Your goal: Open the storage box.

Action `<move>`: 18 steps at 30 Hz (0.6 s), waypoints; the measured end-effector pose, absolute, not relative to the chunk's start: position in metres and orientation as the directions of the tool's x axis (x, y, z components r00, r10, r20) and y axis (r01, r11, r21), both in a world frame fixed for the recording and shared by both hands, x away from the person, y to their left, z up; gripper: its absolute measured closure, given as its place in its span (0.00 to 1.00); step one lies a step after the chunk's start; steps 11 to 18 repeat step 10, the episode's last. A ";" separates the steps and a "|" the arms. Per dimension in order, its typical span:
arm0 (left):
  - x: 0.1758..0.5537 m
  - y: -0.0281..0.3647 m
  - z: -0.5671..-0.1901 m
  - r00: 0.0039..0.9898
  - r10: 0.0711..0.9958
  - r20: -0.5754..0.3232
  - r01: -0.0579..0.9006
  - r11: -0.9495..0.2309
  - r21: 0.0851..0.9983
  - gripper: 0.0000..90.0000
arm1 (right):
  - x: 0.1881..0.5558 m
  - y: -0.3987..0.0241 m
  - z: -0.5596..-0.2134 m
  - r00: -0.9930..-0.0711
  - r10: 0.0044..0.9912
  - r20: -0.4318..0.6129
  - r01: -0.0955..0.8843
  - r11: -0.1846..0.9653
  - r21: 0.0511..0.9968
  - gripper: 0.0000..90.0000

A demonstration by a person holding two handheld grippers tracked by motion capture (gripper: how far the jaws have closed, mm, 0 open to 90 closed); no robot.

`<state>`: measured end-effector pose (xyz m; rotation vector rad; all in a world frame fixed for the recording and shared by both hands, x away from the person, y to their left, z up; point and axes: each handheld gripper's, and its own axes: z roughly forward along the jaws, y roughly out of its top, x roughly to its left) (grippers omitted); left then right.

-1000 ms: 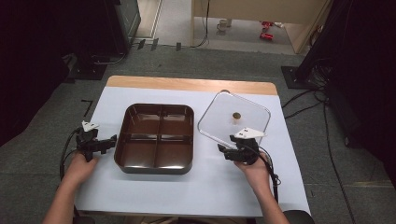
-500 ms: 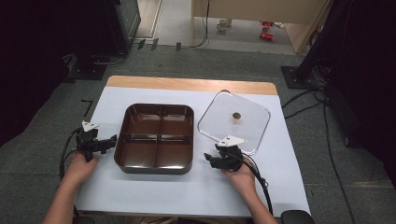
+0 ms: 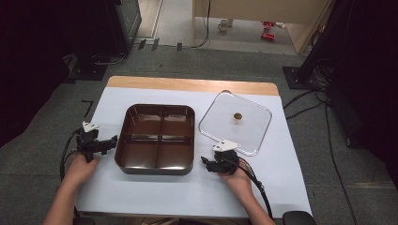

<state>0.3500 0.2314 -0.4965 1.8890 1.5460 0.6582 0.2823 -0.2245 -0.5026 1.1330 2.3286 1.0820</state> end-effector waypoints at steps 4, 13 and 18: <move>0.350 0.231 -0.496 0.197 0.980 0.001 0.681 -0.138 0.719 0.13 | 0.282 -0.224 -0.503 -0.629 0.777 0.028 0.524 0.397 0.753 0.35; 0.350 0.231 -0.496 0.197 0.980 0.001 0.681 -0.138 0.719 0.13 | 0.286 -0.225 -0.503 -0.570 0.821 0.030 0.569 0.369 0.735 0.16; 0.350 0.231 -0.496 0.197 0.980 0.001 0.681 -0.138 0.719 0.13 | 0.286 -0.225 -0.503 -0.570 0.821 0.030 0.569 0.369 0.735 0.16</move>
